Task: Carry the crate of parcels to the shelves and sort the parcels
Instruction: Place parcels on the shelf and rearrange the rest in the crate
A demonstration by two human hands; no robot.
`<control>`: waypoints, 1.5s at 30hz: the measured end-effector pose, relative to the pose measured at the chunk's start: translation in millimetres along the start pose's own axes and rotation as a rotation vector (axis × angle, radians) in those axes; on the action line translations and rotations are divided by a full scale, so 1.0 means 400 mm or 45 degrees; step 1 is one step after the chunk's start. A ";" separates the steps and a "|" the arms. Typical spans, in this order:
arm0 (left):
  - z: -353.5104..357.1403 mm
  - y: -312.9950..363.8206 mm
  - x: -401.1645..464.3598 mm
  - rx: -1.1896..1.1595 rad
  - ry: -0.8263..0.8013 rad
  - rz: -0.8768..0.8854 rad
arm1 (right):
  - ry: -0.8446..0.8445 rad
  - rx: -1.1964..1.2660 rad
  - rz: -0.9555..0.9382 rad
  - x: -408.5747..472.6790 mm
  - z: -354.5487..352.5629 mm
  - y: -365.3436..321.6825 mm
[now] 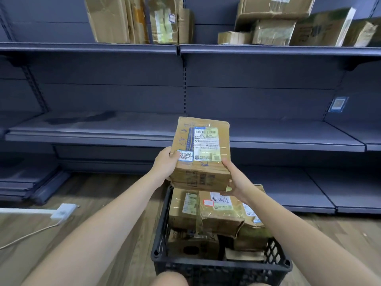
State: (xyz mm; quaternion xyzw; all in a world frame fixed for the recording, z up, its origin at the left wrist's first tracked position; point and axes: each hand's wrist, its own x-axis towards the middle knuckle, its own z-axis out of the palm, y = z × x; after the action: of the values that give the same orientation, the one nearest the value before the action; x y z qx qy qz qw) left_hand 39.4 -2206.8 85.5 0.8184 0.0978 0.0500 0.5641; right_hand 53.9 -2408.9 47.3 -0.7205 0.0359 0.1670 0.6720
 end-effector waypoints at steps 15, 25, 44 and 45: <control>-0.025 -0.197 0.020 0.054 0.351 -0.121 | 0.373 -0.664 0.342 0.048 -0.106 0.227; -0.012 -0.310 0.058 0.097 0.345 -0.238 | 0.416 -0.009 0.596 0.119 -0.106 0.324; -0.001 -0.413 0.081 0.029 0.345 -0.327 | 0.619 0.482 0.284 0.120 -0.121 0.263; 0.004 -0.417 0.081 0.011 0.340 -0.336 | 0.618 0.468 0.254 0.115 -0.136 0.251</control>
State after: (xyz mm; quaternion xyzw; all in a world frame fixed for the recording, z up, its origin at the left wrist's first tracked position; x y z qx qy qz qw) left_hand 54.2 -2143.8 -71.7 0.7869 0.2787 0.0834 0.5442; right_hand 79.8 -2463.9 -59.6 -0.5989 0.2954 0.0460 0.7429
